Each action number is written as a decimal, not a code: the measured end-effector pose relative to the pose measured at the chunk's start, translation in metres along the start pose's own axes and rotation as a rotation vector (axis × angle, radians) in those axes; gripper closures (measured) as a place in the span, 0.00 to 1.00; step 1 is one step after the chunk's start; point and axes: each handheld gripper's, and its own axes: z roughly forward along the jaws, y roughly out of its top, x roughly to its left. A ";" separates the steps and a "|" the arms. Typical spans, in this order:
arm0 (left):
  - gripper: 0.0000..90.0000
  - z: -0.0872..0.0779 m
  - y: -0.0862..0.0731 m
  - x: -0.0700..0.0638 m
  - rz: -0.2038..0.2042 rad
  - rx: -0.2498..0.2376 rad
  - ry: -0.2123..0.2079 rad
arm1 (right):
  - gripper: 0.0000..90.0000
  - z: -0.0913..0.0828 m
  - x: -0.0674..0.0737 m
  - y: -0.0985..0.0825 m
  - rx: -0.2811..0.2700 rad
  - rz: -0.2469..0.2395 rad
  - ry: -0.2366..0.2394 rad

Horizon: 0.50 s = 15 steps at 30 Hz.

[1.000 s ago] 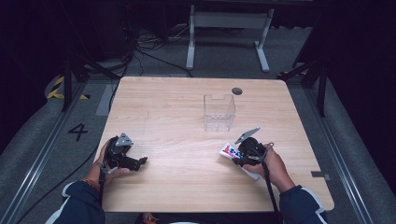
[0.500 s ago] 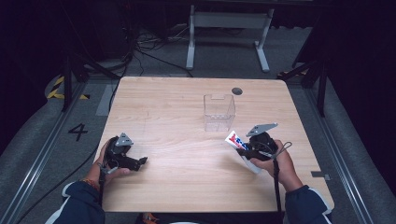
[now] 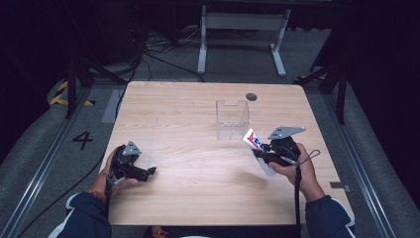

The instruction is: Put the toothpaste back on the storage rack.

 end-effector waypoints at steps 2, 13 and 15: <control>0.00 0.000 0.000 0.000 -0.001 0.000 0.000 | 0.76 -0.001 -0.001 0.002 -0.016 -0.009 -0.003; 0.00 0.000 0.000 0.000 0.006 0.002 0.003 | 0.76 -0.009 0.003 0.024 -0.117 -0.046 -0.016; 0.00 0.000 0.000 0.000 0.006 0.001 0.003 | 0.76 -0.010 0.002 0.029 -0.134 -0.052 -0.017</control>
